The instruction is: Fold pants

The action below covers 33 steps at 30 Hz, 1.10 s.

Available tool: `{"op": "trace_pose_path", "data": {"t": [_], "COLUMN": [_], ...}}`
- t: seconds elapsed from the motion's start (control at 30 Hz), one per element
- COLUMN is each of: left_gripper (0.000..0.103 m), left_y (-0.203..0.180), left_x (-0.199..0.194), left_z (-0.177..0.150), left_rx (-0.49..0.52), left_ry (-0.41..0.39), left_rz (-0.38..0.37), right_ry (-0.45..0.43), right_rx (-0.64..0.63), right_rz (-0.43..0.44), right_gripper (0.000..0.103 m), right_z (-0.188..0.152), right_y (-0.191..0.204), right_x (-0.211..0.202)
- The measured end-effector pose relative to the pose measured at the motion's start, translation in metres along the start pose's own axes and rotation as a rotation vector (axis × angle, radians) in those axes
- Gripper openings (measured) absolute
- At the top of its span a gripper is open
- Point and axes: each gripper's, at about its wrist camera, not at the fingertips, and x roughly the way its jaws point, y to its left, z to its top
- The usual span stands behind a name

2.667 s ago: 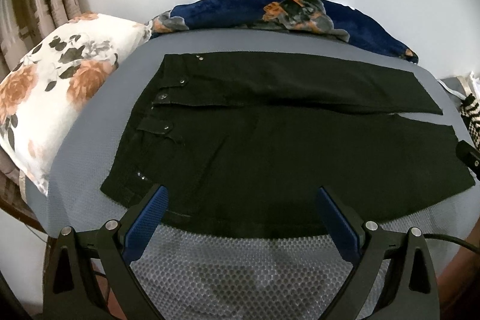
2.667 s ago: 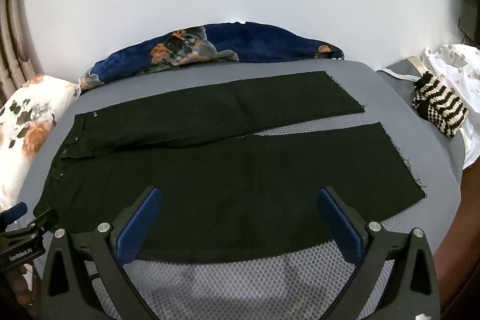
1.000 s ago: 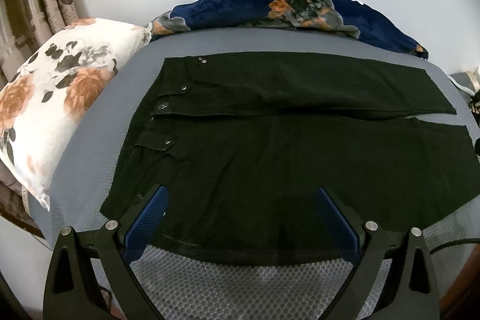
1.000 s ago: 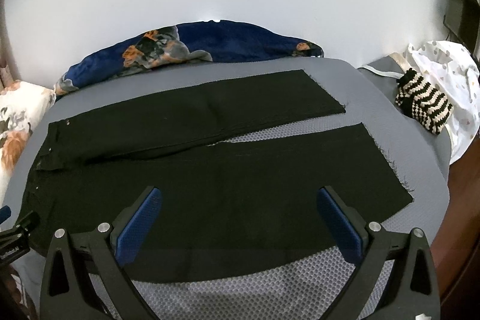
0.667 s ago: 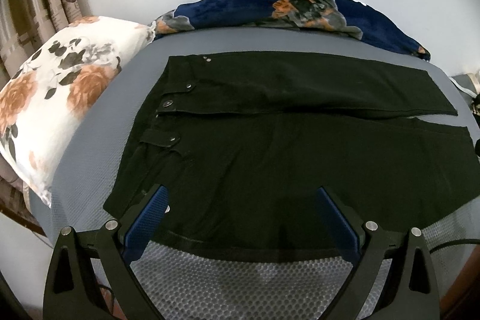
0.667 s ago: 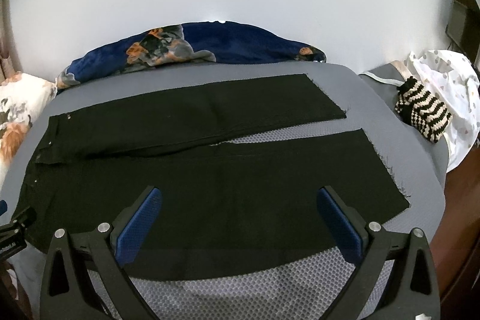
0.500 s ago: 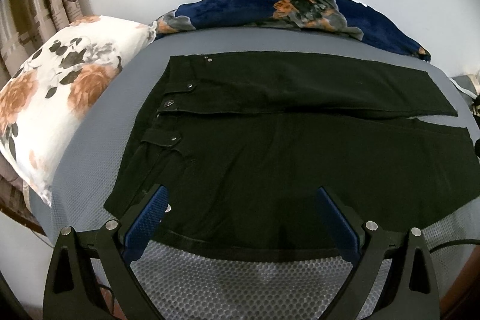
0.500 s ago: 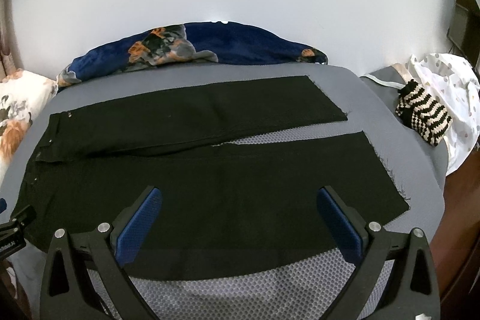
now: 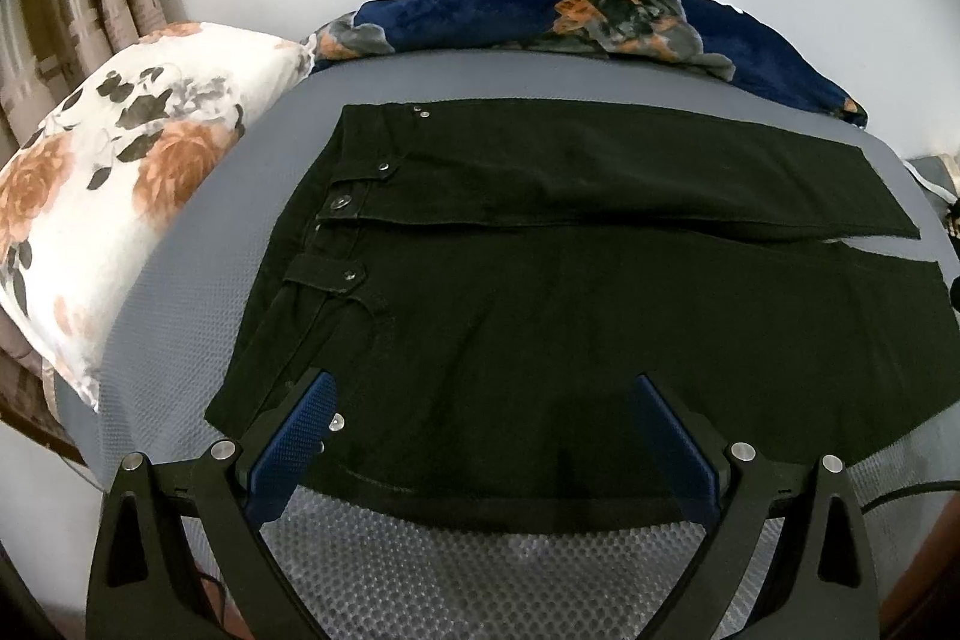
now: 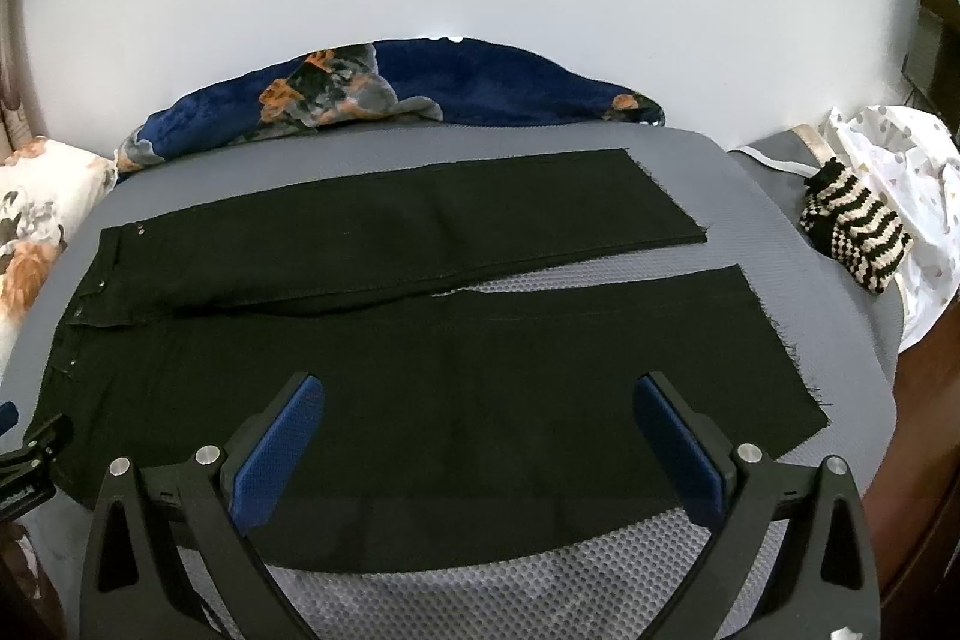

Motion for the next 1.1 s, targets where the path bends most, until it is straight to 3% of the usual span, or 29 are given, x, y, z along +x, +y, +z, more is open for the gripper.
{"op": "trace_pose_path", "data": {"t": [0.2,0.5,0.63,0.73,0.87,0.97,1.1], "left_gripper": [0.098,0.097,0.088,0.08,0.062,0.059,0.054], "left_y": [0.017,0.085,0.122,0.146,0.176,0.194,0.205], "left_x": [0.011,0.04,0.063,0.081,0.12,0.156,0.197], "left_z": [0.015,0.068,0.097,0.118,0.145,0.164,0.182], "left_rx": [-0.038,-0.15,-0.203,-0.231,-0.284,-0.338,-0.376], "left_ry": [0.0,-0.008,-0.001,0.0,0.037,0.089,0.154], "left_rz": [-0.018,-0.065,-0.116,-0.182,-0.365,-0.484,-0.588], "right_ry": [0.048,0.085,0.083,0.094,0.124,0.154,0.192], "right_rx": [0.015,0.079,0.129,0.144,0.143,0.14,0.137], "right_rz": [0.05,0.233,0.314,0.339,0.342,0.339,0.332], "right_gripper": [0.103,0.103,0.103,0.103,0.103,0.103,0.103], "right_z": [0.011,0.045,0.065,0.08,0.096,0.101,0.103], "right_y": [0.002,0.017,0.026,0.034,0.05,0.062,0.077], "right_x": [0.016,0.042,0.057,0.071,0.091,0.104,0.122]}}
